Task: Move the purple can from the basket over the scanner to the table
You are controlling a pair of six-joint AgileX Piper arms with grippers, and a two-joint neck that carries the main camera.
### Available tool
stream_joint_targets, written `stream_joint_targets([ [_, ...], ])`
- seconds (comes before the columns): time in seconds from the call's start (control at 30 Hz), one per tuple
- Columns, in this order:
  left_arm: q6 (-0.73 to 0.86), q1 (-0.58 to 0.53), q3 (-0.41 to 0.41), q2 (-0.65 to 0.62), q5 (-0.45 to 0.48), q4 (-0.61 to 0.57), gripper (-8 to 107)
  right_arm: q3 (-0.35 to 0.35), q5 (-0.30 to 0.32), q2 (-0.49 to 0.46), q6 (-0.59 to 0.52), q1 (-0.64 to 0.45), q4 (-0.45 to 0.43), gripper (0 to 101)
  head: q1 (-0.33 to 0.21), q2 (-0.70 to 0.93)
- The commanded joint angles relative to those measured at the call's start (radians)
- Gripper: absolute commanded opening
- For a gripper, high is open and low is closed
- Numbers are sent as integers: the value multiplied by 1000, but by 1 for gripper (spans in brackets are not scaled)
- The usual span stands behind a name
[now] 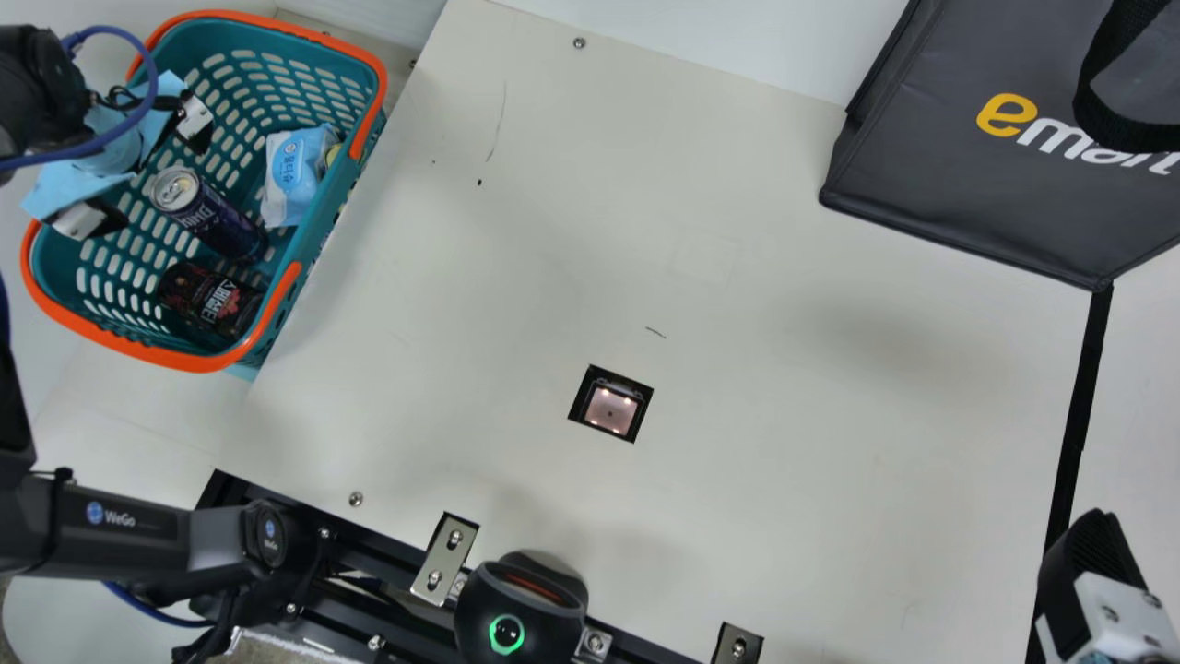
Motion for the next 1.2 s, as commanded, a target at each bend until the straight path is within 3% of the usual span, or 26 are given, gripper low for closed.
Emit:
stream_joint_targets([
  [0.0,-22,3,8,8,-16,13,90,0,0,0,0,0,0,95,-30,2],
  [0.57,-115,14,63,86,-182,69,90,0,1,0,0,0,0,95,-30,2],
  [1.17,-102,18,61,154,-209,62,90,0,0,0,0,0,0,95,-30,2],
])
